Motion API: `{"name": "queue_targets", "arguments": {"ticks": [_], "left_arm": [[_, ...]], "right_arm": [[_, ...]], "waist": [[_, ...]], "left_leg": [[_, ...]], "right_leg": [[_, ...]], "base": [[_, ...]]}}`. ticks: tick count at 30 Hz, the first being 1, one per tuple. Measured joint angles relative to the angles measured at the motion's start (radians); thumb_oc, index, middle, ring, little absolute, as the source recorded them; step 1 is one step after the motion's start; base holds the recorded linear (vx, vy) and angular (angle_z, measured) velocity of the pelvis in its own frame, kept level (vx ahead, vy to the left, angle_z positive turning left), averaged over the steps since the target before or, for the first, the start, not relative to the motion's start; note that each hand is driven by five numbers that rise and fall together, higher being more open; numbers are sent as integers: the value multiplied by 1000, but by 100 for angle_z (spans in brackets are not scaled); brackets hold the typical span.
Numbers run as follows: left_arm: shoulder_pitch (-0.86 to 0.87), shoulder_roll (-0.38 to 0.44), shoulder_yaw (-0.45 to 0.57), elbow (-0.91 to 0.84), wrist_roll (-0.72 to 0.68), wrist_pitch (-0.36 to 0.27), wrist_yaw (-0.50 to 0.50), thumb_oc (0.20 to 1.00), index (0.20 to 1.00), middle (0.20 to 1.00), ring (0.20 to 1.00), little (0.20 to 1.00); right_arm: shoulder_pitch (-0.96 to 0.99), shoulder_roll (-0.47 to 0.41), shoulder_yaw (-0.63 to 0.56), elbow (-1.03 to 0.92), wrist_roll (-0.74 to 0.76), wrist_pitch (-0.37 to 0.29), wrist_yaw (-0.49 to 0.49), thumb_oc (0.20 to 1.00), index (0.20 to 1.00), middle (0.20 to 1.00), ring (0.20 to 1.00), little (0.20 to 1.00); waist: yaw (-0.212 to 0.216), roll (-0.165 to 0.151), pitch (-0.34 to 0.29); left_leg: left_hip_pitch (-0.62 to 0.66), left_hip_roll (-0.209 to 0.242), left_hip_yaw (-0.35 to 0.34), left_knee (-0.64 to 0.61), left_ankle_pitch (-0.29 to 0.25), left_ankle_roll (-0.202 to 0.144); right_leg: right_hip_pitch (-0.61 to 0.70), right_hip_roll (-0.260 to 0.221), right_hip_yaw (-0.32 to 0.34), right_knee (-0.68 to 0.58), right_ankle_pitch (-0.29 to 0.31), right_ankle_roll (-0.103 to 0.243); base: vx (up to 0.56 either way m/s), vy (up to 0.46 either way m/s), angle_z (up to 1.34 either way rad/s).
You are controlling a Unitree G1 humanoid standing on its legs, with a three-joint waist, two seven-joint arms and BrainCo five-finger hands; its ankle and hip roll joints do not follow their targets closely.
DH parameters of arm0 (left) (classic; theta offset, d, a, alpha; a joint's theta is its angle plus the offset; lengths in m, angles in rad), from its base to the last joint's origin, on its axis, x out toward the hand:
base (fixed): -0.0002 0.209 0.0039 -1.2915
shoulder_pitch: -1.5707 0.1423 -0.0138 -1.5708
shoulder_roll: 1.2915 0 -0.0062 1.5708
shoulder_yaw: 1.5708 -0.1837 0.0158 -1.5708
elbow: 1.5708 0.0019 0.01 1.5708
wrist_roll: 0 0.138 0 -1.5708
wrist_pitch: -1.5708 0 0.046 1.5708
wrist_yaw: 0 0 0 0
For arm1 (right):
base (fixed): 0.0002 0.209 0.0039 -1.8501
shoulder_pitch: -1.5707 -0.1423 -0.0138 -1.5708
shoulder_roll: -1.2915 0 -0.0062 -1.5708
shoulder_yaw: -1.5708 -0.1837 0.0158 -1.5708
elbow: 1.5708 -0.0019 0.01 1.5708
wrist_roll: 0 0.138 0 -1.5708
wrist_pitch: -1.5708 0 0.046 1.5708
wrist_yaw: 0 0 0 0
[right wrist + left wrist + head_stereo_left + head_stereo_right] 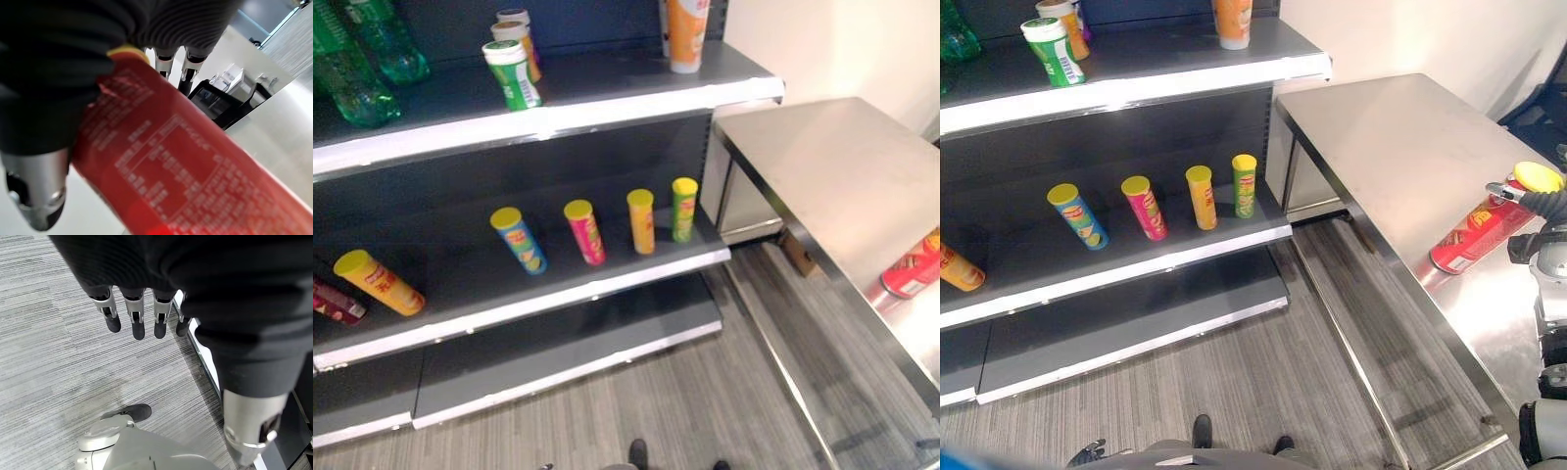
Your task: Put the goods on the table back onto the shelves and tidy them up.
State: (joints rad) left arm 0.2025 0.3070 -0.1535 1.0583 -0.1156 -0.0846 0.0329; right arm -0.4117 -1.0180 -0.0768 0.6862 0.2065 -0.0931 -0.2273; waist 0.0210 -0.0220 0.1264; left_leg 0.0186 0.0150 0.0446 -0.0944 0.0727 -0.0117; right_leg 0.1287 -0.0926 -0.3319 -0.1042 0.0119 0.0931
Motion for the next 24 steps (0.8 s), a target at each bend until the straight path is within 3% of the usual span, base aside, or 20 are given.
{"name": "queue_targets", "arguments": {"ticks": [8,9,10,11,15,18,21,24], "left_arm": [[-6,1,1,0,0,0,1,1000,1000,1000,1000,1000],[-6,1,1,-3,0,0,0,1000,1000,1000,1000,1000],[-7,2,1,-5,0,0,0,1000,1000,1000,1000,1000],[-11,2,1,-5,0,-1,-1,1000,1000,1000,1000,1000],[-12,13,2,-4,0,-1,-10,1000,1000,1000,1000,1000],[-11,13,22,-5,-1,-1,-11,1000,1000,1000,1000,1000],[-3,12,77,-7,-1,-1,-9,1000,1000,1000,1000,1000],[10,2,123,-83,-1,-2,2,1000,1000,1000,1000,1000]], "right_arm": [[1,0,6,3,23,0,39,1000,1000,1000,1000,1000],[1,0,10,3,42,0,51,598,598,598,598,598],[1,-1,18,3,54,-2,68,476,476,476,476,476],[1,-5,46,0,85,-11,99,200,200,200,200,200],[7,-52,88,-18,114,-15,167,200,200,200,200,200],[134,-49,7,-160,109,-16,167,200,200,200,200,200],[329,46,-185,-377,94,-18,136,200,200,200,200,200],[434,126,-264,-675,28,-38,77,200,200,200,200,200]], "waist": [[2,-24,20],[2,-28,22],[2,-32,24],[1,-38,28],[-2,-53,36],[-7,-52,35],[-18,-46,33],[-17,-19,25]], "left_leg": [[1,0,-4,0,0,-1],[1,0,-4,0,0,-1],[1,1,-4,0,0,-1],[1,1,-4,0,0,-1],[1,0,-2,0,0,0],[3,0,-2,0,0,0],[18,1,-6,-1,0,0],[-2,10,-32,-5,4,-13]], "right_leg": [[4,1,-10,0,0,-1],[4,1,-10,0,0,-1],[4,1,-10,0,0,-1],[3,0,-10,0,0,-1],[2,0,-11,0,0,-1],[5,0,-8,0,0,-1],[23,2,-9,0,-4,-3],[18,20,-24,1,-11,-10]], "base": [[1,-2,0],[0,0,0],[0,0,0],[0,0,0],[0,0,0],[0,0,0],[-13,-59,3],[-98,9,17]]}}
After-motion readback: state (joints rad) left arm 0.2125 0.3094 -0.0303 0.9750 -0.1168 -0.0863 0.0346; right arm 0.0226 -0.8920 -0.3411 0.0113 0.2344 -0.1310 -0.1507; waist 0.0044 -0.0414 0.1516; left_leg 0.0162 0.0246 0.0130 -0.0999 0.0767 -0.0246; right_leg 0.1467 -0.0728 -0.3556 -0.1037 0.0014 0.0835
